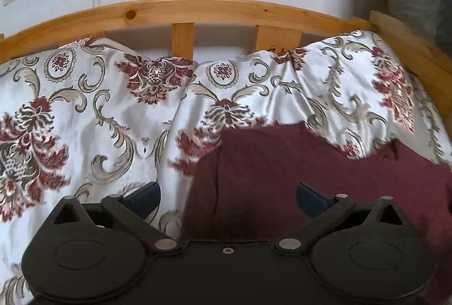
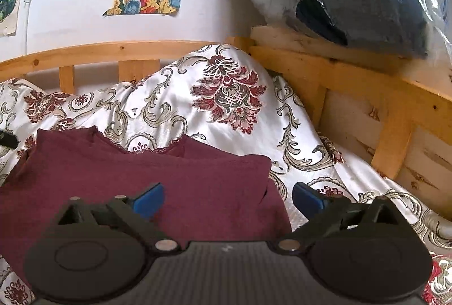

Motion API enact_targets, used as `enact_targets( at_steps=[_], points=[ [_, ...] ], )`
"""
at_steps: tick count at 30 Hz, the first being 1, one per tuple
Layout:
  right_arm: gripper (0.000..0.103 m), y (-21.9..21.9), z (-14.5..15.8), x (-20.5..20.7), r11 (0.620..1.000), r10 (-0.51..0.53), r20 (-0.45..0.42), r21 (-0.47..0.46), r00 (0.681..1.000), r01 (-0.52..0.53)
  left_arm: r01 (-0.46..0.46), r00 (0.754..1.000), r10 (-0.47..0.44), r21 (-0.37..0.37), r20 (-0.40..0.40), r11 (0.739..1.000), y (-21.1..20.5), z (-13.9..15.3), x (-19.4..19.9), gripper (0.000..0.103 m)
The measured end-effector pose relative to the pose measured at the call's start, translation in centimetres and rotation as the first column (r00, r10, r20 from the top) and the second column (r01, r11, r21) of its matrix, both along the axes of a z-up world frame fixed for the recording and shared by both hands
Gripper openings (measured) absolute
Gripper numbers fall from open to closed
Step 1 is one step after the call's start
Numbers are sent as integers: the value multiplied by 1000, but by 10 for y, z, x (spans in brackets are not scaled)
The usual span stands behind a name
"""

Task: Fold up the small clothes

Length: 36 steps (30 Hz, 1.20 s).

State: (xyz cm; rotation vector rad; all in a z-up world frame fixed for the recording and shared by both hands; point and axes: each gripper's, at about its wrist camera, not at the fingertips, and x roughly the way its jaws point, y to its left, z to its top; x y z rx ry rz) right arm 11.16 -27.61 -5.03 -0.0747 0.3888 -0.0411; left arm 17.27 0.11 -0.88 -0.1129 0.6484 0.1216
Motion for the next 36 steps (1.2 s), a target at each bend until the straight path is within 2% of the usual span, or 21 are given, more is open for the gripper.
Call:
enact_targets(
  at_steps=[2, 5, 8, 12, 16, 23, 26, 31, 34, 36],
  points=[
    [103, 5, 2, -7, 1000, 1, 8, -22, 1000, 0, -6, 1000, 6, -3, 10, 1000, -1, 1, -13, 102],
    [103, 14, 3, -21, 999, -9, 17, -51, 1000, 10, -12, 1000, 12, -46, 3, 999, 1, 1, -27, 102],
    [103, 24, 2, -37, 999, 6, 9, -36, 1000, -6, -12, 1000, 10, -86, -19, 996, 2, -5, -34, 102],
    [103, 41, -2, -53, 998, 40, -19, -51, 999, -41, -1, 999, -3, -87, -51, 996, -3, -14, -38, 102],
    [103, 59, -8, -56, 995, 86, -38, -56, 996, -88, 14, 997, -19, -76, -69, 997, -4, -21, -39, 102],
    [103, 88, -30, -46, 982, 141, -76, -118, 987, -149, 38, 997, -47, -145, -62, 989, 8, -45, -51, 102],
    [103, 95, -41, -44, 975, 145, -78, -160, 986, -156, 49, 995, -61, -145, -83, 988, 9, -55, -46, 102],
    [103, 103, -48, -40, 969, 154, -41, -187, 987, -159, 84, 989, -105, -190, -107, 978, 14, -67, -30, 102],
    [103, 108, -55, -34, 964, 168, -69, -197, 983, -178, 88, 986, -112, -188, -124, 978, 20, -75, -20, 102],
    [103, 111, -61, -30, 960, 169, -97, -211, 981, -187, 63, 983, -100, -229, -154, 971, 29, -83, -13, 102]
  ],
)
